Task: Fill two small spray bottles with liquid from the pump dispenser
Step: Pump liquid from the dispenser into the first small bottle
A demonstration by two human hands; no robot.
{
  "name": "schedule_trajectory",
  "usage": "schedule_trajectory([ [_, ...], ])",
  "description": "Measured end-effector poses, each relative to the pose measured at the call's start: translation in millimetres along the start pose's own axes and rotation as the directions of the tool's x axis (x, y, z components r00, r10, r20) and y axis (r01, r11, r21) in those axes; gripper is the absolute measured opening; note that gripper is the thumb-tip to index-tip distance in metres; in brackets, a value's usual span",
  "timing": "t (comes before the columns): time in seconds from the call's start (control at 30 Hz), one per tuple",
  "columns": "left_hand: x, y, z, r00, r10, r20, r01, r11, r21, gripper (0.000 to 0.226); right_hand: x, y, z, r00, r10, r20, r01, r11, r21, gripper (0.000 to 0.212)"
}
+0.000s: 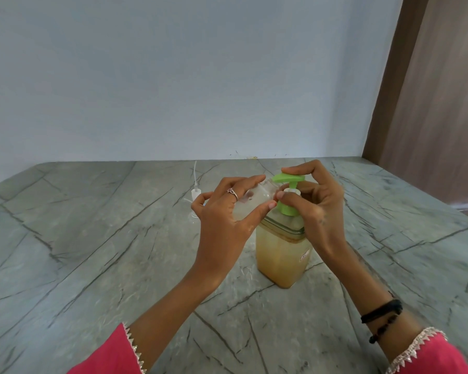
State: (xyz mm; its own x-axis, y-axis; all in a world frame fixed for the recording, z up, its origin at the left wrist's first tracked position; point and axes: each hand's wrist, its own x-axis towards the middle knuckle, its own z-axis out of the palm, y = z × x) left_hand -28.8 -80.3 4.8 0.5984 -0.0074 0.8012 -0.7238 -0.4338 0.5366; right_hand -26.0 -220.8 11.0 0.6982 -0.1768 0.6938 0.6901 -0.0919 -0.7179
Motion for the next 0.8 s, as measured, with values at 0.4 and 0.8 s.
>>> schedule_trajectory([
  [0.4,-1.2,-1.1,0.8,1.000,-0.009,0.001,0.009,1.000,-0.006,0.044,1.8,-1.8,-1.1,0.999,0.016,0.033,-0.016,1.000,-0.005,0.016],
  [0.8,0.6,2.8,0.3,1.000,0.003,-0.013,-0.003,1.000,0.002,0.044,-1.4,-5.8,-0.2,0.985,0.167,0.037,-0.169,0.981,0.094,0.040],
])
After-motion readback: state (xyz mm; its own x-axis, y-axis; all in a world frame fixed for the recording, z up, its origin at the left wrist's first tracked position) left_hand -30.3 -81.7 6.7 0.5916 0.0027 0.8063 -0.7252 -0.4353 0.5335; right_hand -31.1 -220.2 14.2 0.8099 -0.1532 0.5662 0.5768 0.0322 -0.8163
